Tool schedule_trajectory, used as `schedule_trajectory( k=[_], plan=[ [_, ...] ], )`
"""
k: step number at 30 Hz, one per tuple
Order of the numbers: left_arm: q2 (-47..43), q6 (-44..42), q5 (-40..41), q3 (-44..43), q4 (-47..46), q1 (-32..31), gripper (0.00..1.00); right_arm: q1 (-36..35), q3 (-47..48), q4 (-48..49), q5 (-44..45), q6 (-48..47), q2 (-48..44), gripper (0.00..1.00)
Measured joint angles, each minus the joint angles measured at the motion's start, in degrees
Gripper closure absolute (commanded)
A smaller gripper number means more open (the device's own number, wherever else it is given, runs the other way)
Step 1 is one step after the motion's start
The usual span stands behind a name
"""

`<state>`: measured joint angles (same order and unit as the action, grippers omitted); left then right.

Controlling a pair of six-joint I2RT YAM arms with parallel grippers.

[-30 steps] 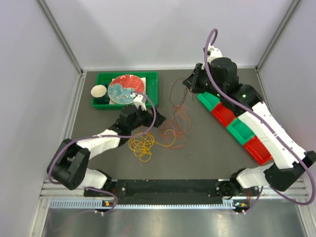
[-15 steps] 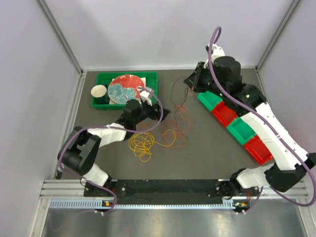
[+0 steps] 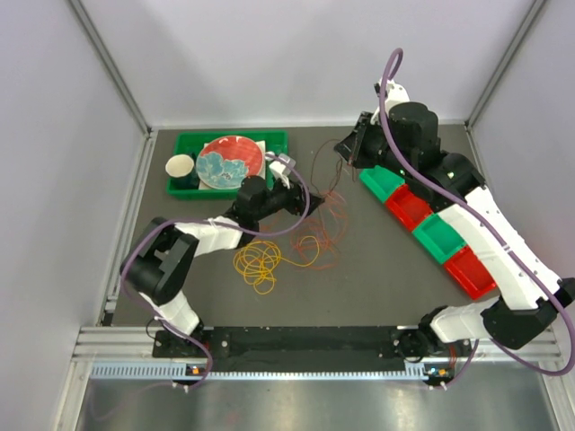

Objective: Untangle the cables

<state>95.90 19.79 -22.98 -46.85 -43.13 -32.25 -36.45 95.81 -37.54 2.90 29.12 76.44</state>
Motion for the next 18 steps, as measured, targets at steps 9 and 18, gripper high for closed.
schedule_trajectory(
  k=[9, 18],
  plan=[
    [2.1, 4.7, -2.1, -1.4, -4.5, -0.4, 1.0, 0.0, 0.0, 0.0, -0.1, 0.1, 0.0, 1.0],
    [-7.7, 7.3, 3.3, 9.6, -4.0, -0.4, 1.0, 0.0, 0.0, 0.0, 0.5, 0.3, 0.0, 1.0]
  ],
)
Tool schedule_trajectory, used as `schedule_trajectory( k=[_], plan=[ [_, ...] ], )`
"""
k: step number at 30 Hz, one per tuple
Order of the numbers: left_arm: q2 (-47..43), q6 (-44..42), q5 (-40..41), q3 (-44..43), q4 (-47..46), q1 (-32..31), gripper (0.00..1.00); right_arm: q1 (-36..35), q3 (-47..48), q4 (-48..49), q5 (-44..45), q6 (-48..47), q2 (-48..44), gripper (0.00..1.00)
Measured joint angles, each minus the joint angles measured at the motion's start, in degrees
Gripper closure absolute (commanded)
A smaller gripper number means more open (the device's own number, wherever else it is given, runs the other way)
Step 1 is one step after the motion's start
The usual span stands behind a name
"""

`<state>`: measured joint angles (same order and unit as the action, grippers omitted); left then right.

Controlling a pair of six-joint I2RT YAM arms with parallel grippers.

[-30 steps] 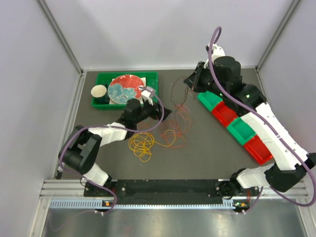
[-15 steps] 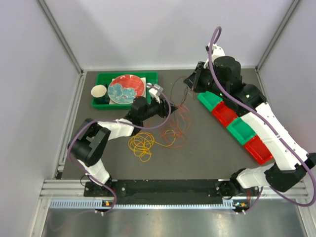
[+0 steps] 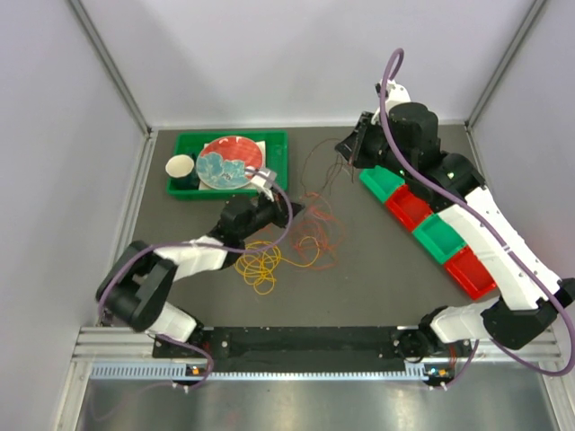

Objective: Untangle the cables

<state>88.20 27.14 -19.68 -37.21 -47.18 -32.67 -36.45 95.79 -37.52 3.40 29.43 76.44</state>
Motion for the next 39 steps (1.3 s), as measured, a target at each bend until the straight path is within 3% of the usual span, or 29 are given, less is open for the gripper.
schedule_trajectory(
  k=[8, 13, 19, 24, 30, 34, 39],
  plan=[
    [-22.9, -0.7, 17.4, 11.3, 13.1, 0.0, 1.0, 0.0, -0.1, -0.2, 5.0, -0.5, -0.2, 1.0],
    [-30.6, -1.5, 28.5, 13.6, 21.7, 0.5, 1.0, 0.2, -0.1, -0.2, 8.4, -0.9, -1.7, 1.0],
    [-33.2, -0.1, 38.7, 14.1, 30.0, 1.4, 1.0, 4.7, -4.2, 1.5, 10.2, -0.7, -3.6, 1.0],
    [-34.1, 0.0, 42.4, 14.1, 33.6, 2.1, 1.0, 8.9, -11.1, 2.3, 8.9, 0.0, -2.1, 1.0],
    [-33.8, 0.1, 46.6, 13.8, 37.3, 3.0, 1.0, 9.0, -13.6, 1.8, 8.5, 0.7, 0.9, 1.0],
    [-31.9, 1.4, 47.7, 13.8, 38.0, 3.8, 1.0, 9.0, -10.4, 0.6, 8.5, 0.4, 0.7, 1.0],
    [-28.8, 2.7, 47.7, 13.8, 38.2, 3.9, 1.0, 9.0, 1.2, -1.1, 9.1, -1.4, 0.6, 1.0]
  ],
)
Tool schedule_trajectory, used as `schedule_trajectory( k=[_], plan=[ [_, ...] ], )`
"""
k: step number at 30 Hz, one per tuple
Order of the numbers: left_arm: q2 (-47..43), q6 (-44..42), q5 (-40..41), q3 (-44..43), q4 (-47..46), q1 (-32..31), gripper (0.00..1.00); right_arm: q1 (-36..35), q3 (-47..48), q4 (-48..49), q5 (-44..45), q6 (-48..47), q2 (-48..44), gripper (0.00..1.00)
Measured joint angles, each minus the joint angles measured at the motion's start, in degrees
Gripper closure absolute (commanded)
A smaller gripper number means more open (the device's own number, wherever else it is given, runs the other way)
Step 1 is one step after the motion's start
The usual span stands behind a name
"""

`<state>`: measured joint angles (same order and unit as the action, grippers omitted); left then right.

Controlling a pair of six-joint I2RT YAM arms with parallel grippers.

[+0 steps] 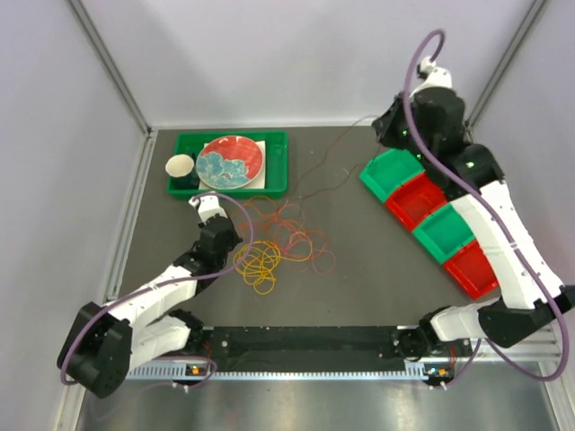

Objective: Untangle the cables

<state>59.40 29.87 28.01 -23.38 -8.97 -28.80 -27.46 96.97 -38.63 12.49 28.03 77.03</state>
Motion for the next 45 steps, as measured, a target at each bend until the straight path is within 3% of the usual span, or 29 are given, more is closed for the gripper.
schedule_trajectory(
  k=[12, 19, 28, 32, 33, 34, 38, 45],
  plan=[
    [4.8, 1.4, -0.1, 0.0, -0.8, 0.0, 1.0, 0.4, 24.2, -3.2, 3.9, -6.0, 1.3, 1.0],
    [8.0, 1.6, 0.2, 0.0, -1.3, 0.1, 1.0, 3.6, 25.3, -4.9, 4.6, -7.6, 6.0, 1.0],
    [8.2, 0.5, -3.1, -0.4, -1.1, 0.5, 1.0, 8.5, 19.5, -6.0, 5.0, -8.8, 9.4, 1.0],
    [10.8, -1.3, -8.5, -5.2, 0.6, 0.5, 0.65, 8.5, 18.2, -6.0, 6.0, -9.6, 9.6, 1.0],
    [11.8, -1.6, -9.8, -7.0, 1.1, 0.5, 0.5, 8.7, 18.2, -6.0, 6.2, -9.7, 9.7, 1.0],
    [13.1, -1.8, -11.5, -9.4, 1.9, 0.5, 0.44, 8.9, 18.2, -5.9, 6.3, -9.9, 9.8, 1.0],
    [16.4, -2.3, -16.0, -15.6, 4.0, 0.5, 0.34, 9.7, 18.2, -5.7, 6.7, -10.1, 9.8, 1.0],
    [16.5, -3.0, -19.8, -17.0, 6.9, 0.5, 0.32, 10.4, 18.2, -5.5, 7.0, -10.6, 9.9, 1.0]
  ],
)
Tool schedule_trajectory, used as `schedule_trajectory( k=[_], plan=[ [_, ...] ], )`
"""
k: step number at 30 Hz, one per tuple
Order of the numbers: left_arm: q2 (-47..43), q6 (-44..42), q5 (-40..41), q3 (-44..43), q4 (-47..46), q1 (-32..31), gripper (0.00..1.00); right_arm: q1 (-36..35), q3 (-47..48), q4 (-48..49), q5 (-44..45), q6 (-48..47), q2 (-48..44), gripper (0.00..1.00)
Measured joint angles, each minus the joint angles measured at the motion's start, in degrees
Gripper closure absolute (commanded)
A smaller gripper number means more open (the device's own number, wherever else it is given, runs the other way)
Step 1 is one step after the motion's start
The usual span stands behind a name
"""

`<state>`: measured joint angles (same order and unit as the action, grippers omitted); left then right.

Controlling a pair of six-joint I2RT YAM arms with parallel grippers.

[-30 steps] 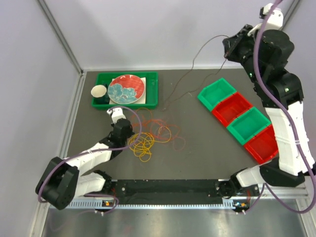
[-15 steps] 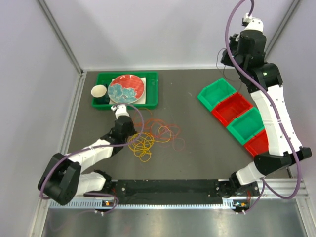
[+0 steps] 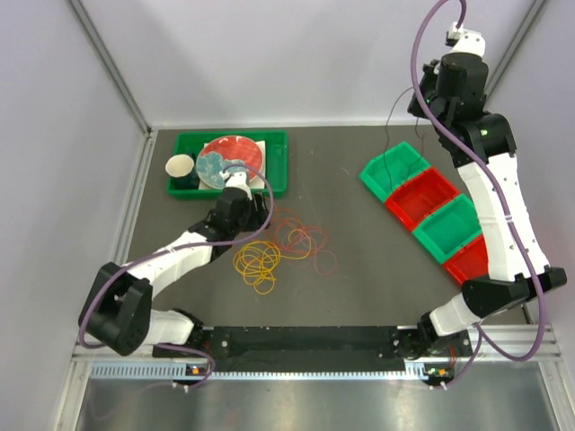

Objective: Untangle the cables

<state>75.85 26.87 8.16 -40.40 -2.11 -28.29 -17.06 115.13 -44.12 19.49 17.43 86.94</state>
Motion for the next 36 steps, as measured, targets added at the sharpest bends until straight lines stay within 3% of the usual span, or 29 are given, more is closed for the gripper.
schedule_trajectory(
  k=[8, 22, 36],
  plan=[
    [-2.8, -1.5, -1.1, -0.7, 1.4, 0.0, 0.32, 1.4, 0.0, 0.0, 0.3, -1.0, 0.0, 1.0],
    [-3.4, -1.6, -1.3, -1.4, 2.4, 0.0, 0.32, 10.8, -0.2, 0.7, -1.5, -0.7, -0.7, 1.0],
    [-3.4, -1.5, -1.3, -1.5, 2.6, 0.0, 0.32, 14.7, -9.4, 4.9, -3.6, -0.3, -5.1, 1.0]
  ],
)
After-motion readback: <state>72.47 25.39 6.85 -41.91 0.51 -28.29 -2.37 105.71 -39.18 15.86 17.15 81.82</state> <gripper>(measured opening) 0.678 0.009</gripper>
